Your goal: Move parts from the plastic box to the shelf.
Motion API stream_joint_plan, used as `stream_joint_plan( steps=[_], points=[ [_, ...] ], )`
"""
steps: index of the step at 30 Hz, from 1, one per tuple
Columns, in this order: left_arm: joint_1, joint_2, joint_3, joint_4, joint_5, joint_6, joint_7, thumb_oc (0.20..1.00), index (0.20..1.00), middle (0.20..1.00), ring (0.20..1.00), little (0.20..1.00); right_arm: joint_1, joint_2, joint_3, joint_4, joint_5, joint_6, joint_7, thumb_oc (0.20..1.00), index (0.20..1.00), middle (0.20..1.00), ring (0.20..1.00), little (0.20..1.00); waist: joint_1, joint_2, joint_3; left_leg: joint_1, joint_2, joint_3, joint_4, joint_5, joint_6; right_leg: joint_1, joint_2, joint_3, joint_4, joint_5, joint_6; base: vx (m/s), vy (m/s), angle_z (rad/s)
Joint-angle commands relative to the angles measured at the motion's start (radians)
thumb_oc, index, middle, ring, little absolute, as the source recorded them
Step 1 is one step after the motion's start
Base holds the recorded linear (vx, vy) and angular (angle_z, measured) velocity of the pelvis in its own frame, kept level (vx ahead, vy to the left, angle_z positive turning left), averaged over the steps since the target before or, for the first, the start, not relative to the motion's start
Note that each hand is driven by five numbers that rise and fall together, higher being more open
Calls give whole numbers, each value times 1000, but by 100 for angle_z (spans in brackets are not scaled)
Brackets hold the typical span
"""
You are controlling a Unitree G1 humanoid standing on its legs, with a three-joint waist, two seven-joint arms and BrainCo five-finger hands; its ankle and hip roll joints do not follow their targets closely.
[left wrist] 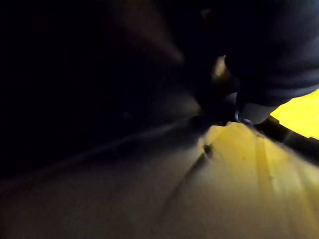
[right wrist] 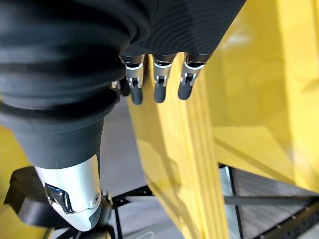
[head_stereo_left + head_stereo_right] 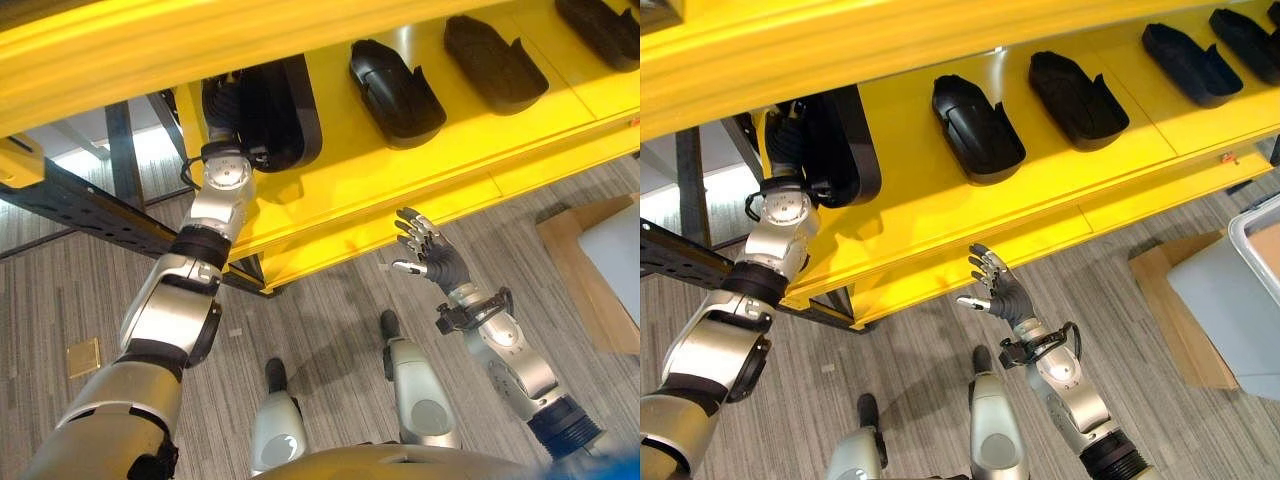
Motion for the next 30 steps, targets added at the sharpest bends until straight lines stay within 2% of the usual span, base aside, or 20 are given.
stream_joint_plan(
  steps=[1,4,8,10,13,19,27,30],
  points=[
    [-63,53,20,0,-19,-38,4,200,200,200,200,200,6,-5,-15,-97,45,-66,24,1000,1000,1000,1000,1000,-4,-18,-51,-91,18,-20,83,-1,27,29,-62,17,69,-100,29,0,0,0],
    [-137,61,-2,93,-18,-16,2,200,200,200,200,200,7,-13,-6,-95,60,-67,28,1000,1000,1000,1000,1000,-12,-19,-37,-125,12,-26,105,-2,26,1,-65,21,96,-108,28,-30,-11,7],
    [-217,71,13,214,-94,9,-9,200,200,200,200,200,9,-30,-2,-100,77,-66,26,1000,1000,1000,1000,1000,-16,-24,-18,-168,10,-37,154,-20,26,-35,-68,24,143,-130,24,-4,-16,1],
    [-232,81,22,234,-116,15,-11,200,200,200,200,200,12,-33,-7,-103,82,-66,21,1000,1000,1000,1000,1000,-16,-24,-15,-188,10,-44,172,-26,26,-50,-69,24,159,-136,22,-6,-24,5],
    [-222,83,72,246,-225,8,-11,200,200,200,200,200,21,-32,-16,-105,84,-66,3,1000,1000,1000,1000,1000,-13,-27,-10,-209,7,-52,188,-34,26,-63,-70,25,175,-146,18,14,-21,7],
    [-201,78,127,254,-317,13,2,200,200,200,200,200,21,-36,-17,-104,78,-61,-15,1000,1000,1000,1000,1000,2,-31,-4,-219,3,-64,192,-39,27,-73,-71,20,194,-157,12,15,-12,7],
    [-233,85,93,277,-238,45,-6,200,200,200,200,200,23,-53,-26,-108,78,-63,-8,1000,1000,1000,1000,1000,1,-34,6,-222,-2,-68,181,-35,27,-86,-74,21,203,-165,10,3,0,4],
    [-267,90,53,285,-153,67,-13,200,200,200,200,200,22,-61,-31,-107,79,-64,-4,1000,1000,1000,1000,1000,-3,-33,7,-227,-2,-66,177,-31,27,-94,-70,24,204,-164,10,0,0,0]
  ],
)
